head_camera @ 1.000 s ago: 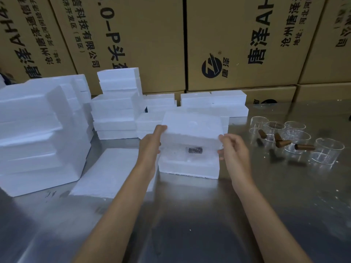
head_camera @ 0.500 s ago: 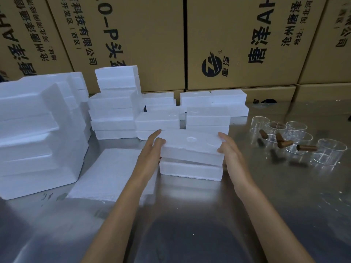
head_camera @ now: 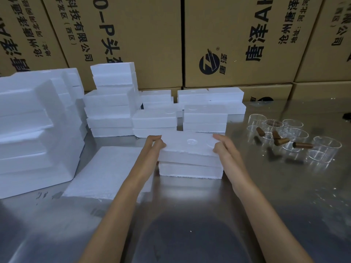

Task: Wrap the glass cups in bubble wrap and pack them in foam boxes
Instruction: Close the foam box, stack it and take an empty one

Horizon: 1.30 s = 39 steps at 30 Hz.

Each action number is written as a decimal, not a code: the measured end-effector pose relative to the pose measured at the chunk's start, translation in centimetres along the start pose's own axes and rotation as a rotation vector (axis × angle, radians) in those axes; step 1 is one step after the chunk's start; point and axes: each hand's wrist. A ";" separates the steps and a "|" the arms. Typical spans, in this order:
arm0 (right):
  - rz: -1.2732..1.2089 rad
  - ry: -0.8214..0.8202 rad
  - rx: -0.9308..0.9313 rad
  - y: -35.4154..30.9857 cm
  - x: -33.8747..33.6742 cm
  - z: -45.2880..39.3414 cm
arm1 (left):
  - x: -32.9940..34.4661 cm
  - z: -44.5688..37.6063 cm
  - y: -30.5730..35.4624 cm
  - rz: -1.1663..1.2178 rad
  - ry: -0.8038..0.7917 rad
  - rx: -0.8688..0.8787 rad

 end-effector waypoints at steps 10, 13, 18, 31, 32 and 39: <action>0.038 -0.015 0.016 0.8 0.2 -0.5 | 1.1 1.0 -0.3 -0.192 0.017 0.159; 0.046 0.148 -0.041 1.4 0.5 -0.8 | 1.6 1.3 -0.5 -0.240 0.025 0.178; 0.232 0.400 -0.150 2.4 0.4 -0.8 | 2.5 0.7 -0.8 -0.402 0.020 0.178; 0.061 0.352 -0.056 2.3 0.1 -1.4 | 5.2 -5.5 -0.2 -0.617 0.080 0.217; 0.066 0.347 -0.050 2.4 0.2 -1.4 | 5.3 -6.0 0.0 -0.632 0.078 0.207; 0.090 0.281 0.026 3.6 0.2 -2.0 | 6.2 -8.9 1.3 -0.821 0.117 0.150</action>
Point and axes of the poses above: each hand's wrist, its own z-axis away from the middle knuckle, its own x-axis out of the palm, y = z × x, and after that the axes turned 8 degrees about -y, right-handed
